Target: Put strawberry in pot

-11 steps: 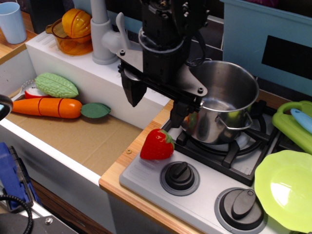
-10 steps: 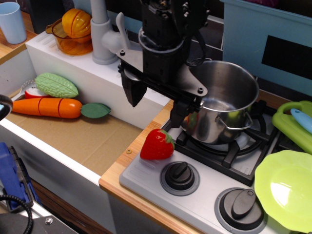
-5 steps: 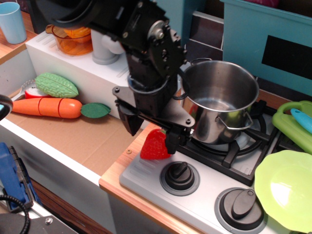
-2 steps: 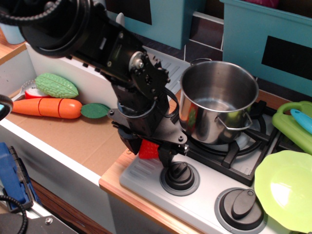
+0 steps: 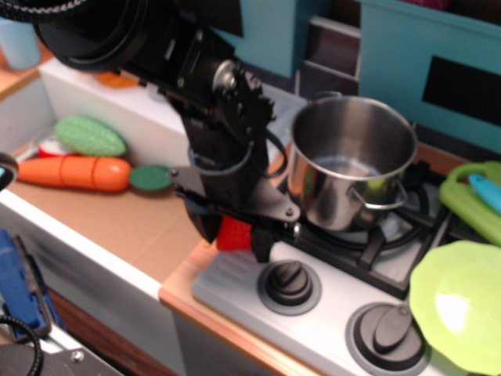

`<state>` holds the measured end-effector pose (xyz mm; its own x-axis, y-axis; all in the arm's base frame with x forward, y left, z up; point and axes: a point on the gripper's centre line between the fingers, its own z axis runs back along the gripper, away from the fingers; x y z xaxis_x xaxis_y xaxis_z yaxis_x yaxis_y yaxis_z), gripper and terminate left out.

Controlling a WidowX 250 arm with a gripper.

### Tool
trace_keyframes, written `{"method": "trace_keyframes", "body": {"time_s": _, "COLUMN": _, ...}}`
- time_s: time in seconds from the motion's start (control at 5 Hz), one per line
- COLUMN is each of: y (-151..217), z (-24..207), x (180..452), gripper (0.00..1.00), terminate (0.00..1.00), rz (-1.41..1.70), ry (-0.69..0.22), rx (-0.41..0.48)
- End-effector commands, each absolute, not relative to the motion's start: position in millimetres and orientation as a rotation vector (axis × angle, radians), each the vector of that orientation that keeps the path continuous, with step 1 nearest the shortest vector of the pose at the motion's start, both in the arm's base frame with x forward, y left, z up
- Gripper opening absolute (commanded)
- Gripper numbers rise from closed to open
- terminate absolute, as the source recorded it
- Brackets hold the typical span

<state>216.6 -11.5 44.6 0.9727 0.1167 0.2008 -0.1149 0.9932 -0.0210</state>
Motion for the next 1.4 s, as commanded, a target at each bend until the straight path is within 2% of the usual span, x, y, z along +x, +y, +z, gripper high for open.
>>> {"method": "trace_keyframes", "body": {"time_s": 0.0, "y": -8, "z": 98, "x": 224, "gripper": 0.0, "terminate": 0.0, "rz": 0.126, "ry": -0.218, "rx": 0.109}}
{"method": "trace_keyframes", "body": {"time_s": 0.2, "y": -16, "z": 131, "x": 228, "gripper": 0.0, "terminate": 0.0, "rz": 0.142, "ry": -0.198, "rx": 0.187}}
{"method": "trace_keyframes", "body": {"time_s": 0.4, "y": -28, "z": 157, "x": 245, "gripper": 0.0, "terminate": 0.0, "rz": 0.1, "ry": -0.194, "rx": 0.219}}
{"method": "trace_keyframes", "body": {"time_s": 0.6, "y": -44, "z": 169, "x": 269, "gripper": 0.0, "terminate": 0.0, "rz": 0.03, "ry": -0.231, "rx": 0.214}}
{"method": "trace_keyframes", "body": {"time_s": 0.8, "y": -58, "z": 162, "x": 296, "gripper": 0.0, "terminate": 0.0, "rz": -0.019, "ry": -0.275, "rx": 0.189}}
{"method": "trace_keyframes", "body": {"time_s": 1.0, "y": -56, "z": 147, "x": 306, "gripper": 1.0, "terminate": 0.0, "rz": -0.038, "ry": -0.279, "rx": 0.102}}
{"method": "trace_keyframes", "body": {"time_s": 1.2, "y": -58, "z": 138, "x": 308, "gripper": 1.0, "terminate": 0.0, "rz": -0.053, "ry": -0.322, "rx": 0.053}}
